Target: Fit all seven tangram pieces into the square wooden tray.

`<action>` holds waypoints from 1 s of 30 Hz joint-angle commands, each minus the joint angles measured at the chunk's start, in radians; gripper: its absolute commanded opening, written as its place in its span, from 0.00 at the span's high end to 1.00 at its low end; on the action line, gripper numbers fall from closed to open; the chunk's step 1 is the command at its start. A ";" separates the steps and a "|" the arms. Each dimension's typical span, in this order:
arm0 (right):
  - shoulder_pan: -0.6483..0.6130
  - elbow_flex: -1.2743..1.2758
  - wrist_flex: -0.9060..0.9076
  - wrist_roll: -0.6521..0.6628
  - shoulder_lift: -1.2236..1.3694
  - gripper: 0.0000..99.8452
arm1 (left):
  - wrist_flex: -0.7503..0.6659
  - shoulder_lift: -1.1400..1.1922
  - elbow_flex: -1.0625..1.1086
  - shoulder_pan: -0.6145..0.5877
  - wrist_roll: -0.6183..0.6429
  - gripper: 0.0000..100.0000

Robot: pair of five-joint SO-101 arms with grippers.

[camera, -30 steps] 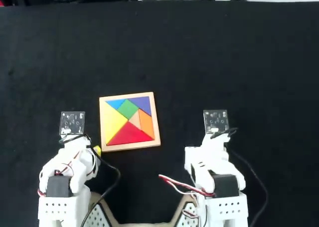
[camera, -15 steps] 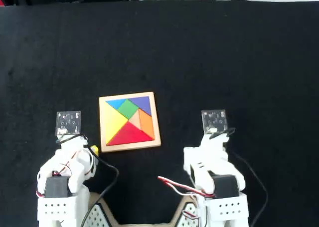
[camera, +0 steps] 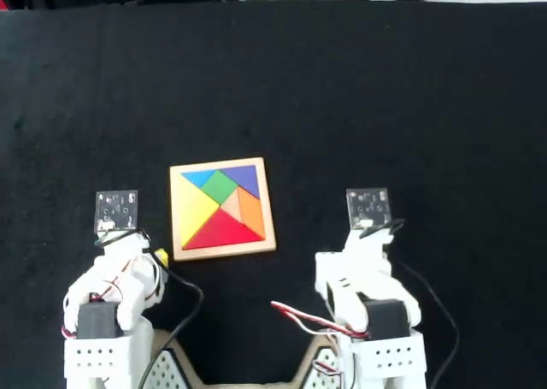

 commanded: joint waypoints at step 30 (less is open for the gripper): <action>0.017 0.021 -0.009 -0.005 -0.090 0.84 | -0.020 -0.002 0.021 -0.008 0.006 0.84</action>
